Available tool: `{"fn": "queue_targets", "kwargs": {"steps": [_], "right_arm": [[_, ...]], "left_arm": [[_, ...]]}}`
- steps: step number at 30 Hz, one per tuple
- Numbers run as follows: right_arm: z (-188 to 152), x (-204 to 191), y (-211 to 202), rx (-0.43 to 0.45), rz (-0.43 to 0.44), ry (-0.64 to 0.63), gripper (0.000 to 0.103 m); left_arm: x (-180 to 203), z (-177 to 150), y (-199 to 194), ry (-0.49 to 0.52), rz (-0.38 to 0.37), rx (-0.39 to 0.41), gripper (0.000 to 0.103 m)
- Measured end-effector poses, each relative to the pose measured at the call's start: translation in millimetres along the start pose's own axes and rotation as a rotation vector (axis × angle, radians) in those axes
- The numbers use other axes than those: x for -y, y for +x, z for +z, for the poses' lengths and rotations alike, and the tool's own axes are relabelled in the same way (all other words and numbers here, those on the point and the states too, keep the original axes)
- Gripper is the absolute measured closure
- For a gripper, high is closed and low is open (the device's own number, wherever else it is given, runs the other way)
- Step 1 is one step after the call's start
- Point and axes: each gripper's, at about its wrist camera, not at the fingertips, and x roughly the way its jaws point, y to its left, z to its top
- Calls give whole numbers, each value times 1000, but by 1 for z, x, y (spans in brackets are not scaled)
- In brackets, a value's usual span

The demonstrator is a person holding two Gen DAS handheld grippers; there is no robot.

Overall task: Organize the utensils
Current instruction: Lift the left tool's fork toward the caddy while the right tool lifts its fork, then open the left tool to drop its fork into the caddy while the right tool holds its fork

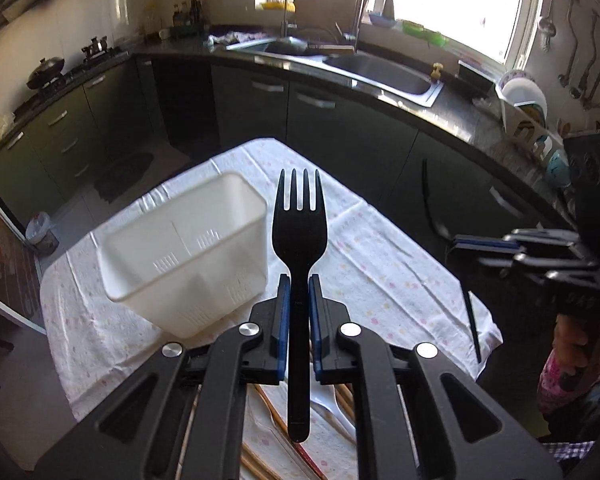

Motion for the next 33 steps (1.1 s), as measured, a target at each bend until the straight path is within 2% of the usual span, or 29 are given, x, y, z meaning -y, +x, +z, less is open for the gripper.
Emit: {"fn": "queue_targets", "kwargs": {"steps": [3,6,8,10,14,17,22,24,26,33], "right_arm": [[0,-4,-1,5,6,-8,93],[0,-5,-1,7,10,-6,93],[0,-5,0,7,11,-6,93],[0,-5,2,4,13,-5,93],[1,-6,4,2,14,-12,93],[4,-9,6,3,12,-20,93],[16,-23,17,19,29,-49,93],[25,-34,23,37,37,-75,93],[36,-46,29,68,43,-104,93],[96,-76,56,258,46,-127,93]], "left_arm": [[-15,26,-42,-20,65,202,94],[-39,45,-57,-61,121,389,94],[-49,51,-62,-85,157,483,94],[-62,53,-50,-103,177,529,94],[-78,48,-9,-153,211,536,94],[-81,36,13,-183,220,497,94],[-88,14,24,-220,216,427,93],[-92,7,21,-243,201,409,79],[-95,-2,14,-258,193,406,73],[-90,-28,-26,-278,166,414,72]]}}
